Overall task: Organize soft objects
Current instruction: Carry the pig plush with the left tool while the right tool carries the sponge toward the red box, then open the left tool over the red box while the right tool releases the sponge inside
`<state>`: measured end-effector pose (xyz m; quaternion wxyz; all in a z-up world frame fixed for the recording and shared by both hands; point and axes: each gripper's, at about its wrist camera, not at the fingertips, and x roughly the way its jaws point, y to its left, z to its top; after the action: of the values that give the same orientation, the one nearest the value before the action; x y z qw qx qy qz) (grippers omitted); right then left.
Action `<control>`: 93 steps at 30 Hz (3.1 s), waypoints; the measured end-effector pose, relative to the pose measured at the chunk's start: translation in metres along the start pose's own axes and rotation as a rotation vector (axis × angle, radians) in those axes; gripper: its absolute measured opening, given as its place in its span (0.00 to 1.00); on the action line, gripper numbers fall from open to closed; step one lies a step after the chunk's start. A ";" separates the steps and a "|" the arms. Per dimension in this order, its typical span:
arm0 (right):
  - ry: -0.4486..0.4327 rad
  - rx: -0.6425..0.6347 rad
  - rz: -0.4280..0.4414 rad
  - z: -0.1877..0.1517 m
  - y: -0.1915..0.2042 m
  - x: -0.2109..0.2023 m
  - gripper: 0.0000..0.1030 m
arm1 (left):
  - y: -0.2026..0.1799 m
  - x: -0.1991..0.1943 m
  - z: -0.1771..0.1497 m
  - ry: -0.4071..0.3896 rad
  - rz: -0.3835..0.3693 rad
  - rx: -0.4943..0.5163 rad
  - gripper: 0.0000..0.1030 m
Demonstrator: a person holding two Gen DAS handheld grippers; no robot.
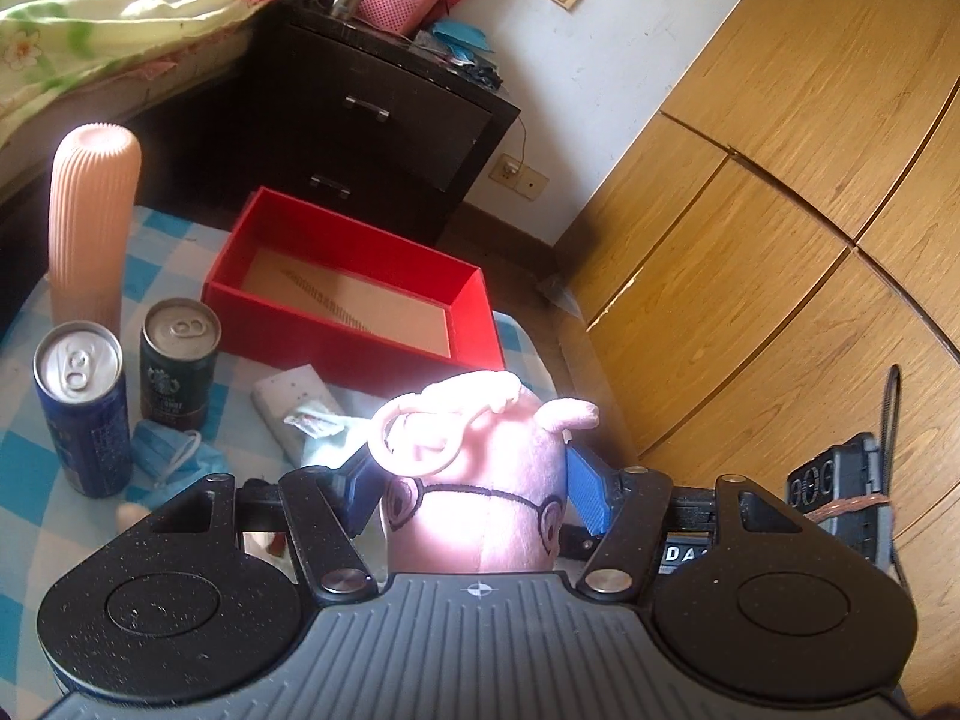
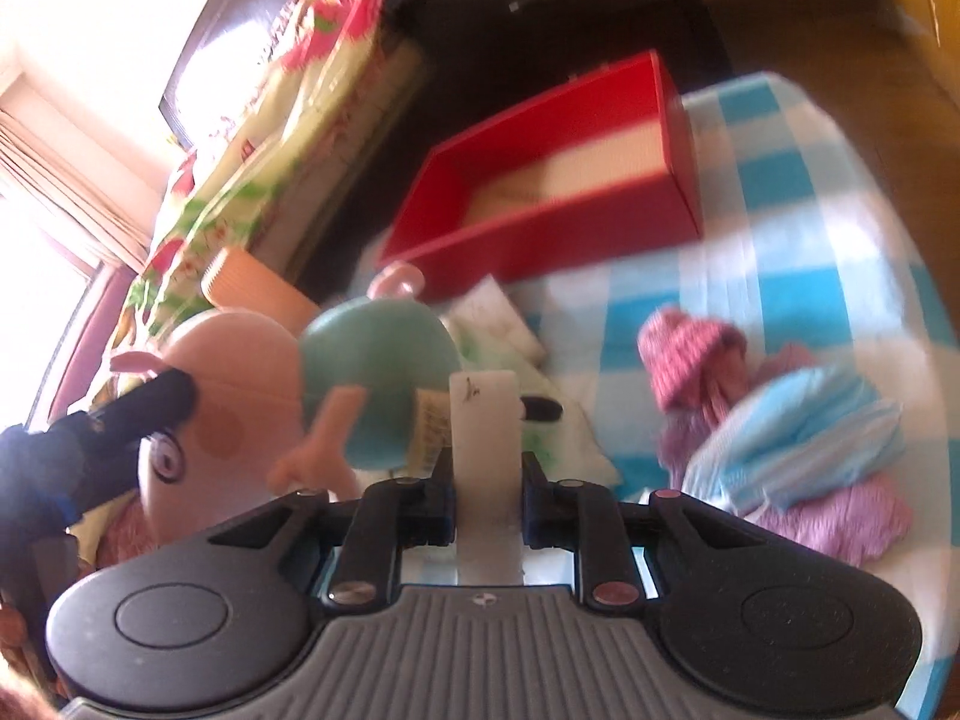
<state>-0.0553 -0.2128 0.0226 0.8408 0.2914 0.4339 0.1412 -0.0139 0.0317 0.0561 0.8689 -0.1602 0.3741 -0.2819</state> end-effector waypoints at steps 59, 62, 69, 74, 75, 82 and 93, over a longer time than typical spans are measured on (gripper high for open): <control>-0.157 -0.170 -0.283 0.189 0.002 0.121 0.00 | 0.029 0.162 0.137 -0.125 0.281 0.073 0.61; -0.141 -0.209 -0.343 0.191 0.002 0.133 0.00 | 0.031 0.167 0.136 -0.123 0.314 0.089 0.61; -0.105 -0.276 -0.436 0.193 0.002 0.154 0.00 | 0.037 0.181 0.133 -0.083 0.339 0.103 0.62; -0.075 -0.294 -0.492 0.197 0.002 0.165 0.11 | 0.037 0.184 0.132 -0.075 0.340 0.112 0.69; -0.073 -0.293 -0.500 0.197 0.002 0.166 0.26 | 0.037 0.184 0.131 -0.077 0.346 0.112 0.74; -0.083 -0.295 -0.521 0.193 0.001 0.162 0.51 | 0.033 0.184 0.131 -0.067 0.364 0.117 0.77; -0.092 -0.280 -0.507 0.171 0.003 0.125 0.51 | 0.015 0.159 0.126 -0.082 0.376 0.141 0.87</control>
<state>0.1568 -0.2116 0.0214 0.9001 0.0609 0.4305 -0.0283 0.1739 -0.0451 0.0440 0.9298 -0.0375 0.3409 -0.1337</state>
